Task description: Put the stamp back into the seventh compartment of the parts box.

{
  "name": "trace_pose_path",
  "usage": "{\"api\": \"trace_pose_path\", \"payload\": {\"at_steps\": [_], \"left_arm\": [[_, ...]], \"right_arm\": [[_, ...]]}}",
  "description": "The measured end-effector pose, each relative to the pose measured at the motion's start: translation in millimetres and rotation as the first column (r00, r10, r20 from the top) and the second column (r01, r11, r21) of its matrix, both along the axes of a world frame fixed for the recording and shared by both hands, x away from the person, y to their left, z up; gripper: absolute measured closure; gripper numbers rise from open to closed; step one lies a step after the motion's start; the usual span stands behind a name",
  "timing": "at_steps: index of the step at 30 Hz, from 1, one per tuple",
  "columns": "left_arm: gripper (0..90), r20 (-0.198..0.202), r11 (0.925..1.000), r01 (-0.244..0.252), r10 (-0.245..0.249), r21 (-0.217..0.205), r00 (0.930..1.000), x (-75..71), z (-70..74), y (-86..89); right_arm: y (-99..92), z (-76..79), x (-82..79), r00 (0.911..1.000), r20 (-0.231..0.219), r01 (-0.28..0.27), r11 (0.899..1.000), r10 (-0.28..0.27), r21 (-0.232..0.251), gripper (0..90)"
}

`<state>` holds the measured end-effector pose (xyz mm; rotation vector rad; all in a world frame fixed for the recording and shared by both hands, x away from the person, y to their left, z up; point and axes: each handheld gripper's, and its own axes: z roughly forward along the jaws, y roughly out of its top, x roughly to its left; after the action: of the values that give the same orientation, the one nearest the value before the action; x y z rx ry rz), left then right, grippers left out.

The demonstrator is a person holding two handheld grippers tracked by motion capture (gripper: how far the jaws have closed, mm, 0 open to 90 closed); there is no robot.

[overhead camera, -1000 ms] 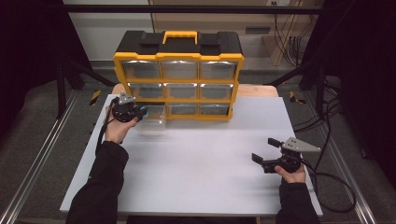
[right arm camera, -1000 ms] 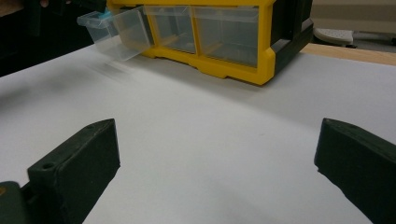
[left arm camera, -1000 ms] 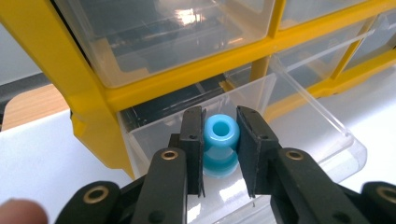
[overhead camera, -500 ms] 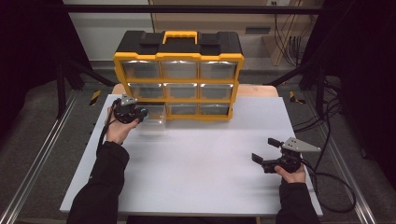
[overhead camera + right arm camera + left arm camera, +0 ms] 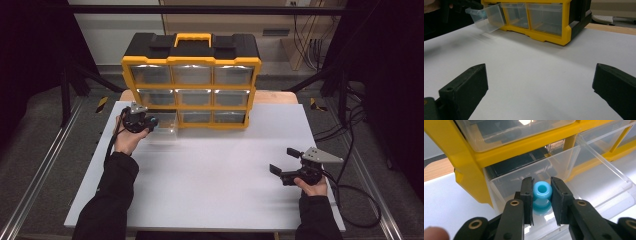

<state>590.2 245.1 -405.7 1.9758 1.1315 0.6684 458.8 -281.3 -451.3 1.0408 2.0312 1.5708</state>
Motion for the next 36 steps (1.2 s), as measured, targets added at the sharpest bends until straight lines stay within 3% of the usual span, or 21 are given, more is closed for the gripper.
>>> {"api": "trace_pose_path", "payload": {"at_steps": [20, 36], "left_arm": [[69.1, 0.0, 0.9999, -0.01, 0.01, -0.011, 0.9999, 1.2, -3.3, 0.6], [35.5, 0.077, 0.9967, 0.001, 0.005, -0.082, 0.997, -10.2, 11.8, 2.0]], "right_arm": [[-0.3, 0.0, 0.0, 1.0, 0.002, 0.0, 1.0, 0.0, -0.001, 0.7], [-0.7, 0.5, -0.2, 1.0, 0.005, 0.001, 1.0, -0.001, 0.001, 0.7]]}}
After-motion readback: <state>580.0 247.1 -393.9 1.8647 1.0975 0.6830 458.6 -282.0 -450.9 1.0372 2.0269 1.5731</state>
